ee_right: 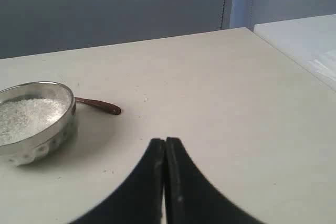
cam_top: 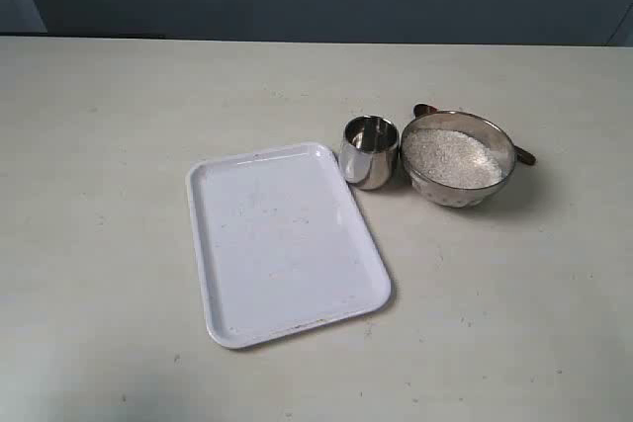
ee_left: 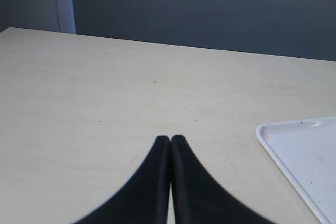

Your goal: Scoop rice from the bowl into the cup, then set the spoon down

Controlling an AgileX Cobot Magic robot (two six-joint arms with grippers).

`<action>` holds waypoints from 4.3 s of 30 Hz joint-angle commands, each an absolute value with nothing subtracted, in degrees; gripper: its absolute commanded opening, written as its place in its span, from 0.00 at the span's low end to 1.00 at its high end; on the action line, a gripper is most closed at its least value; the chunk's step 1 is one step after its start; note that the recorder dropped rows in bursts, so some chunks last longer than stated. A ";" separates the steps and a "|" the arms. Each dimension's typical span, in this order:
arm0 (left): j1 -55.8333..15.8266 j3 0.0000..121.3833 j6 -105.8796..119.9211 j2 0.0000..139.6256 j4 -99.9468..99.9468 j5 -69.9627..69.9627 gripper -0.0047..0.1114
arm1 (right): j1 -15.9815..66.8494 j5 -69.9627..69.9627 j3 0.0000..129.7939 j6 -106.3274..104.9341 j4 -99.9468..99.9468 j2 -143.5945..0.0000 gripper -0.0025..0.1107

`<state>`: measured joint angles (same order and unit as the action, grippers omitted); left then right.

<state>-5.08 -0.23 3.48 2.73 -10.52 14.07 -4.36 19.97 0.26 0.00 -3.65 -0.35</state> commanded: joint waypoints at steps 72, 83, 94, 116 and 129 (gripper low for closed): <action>-5.05 0.00 3.11 2.70 -10.46 13.27 0.04 | -4.53 69.96 116.29 -39.27 -19.41 -121.55 0.30; -5.05 0.00 3.11 2.70 -10.46 13.27 0.04 | -2.46 69.96 115.63 -48.39 -21.59 -130.56 0.40; -5.05 0.00 3.11 2.70 -10.46 13.27 0.04 | 3.96 69.96 109.61 -52.88 -17.78 -134.45 0.50; -5.05 0.00 3.11 2.70 -10.46 13.27 0.04 | 5.26 69.70 107.07 -53.13 -14.22 -134.54 0.50; -5.05 0.00 3.11 2.70 -10.46 13.27 0.04 | 5.26 68.40 107.07 -52.19 -14.09 -139.48 0.32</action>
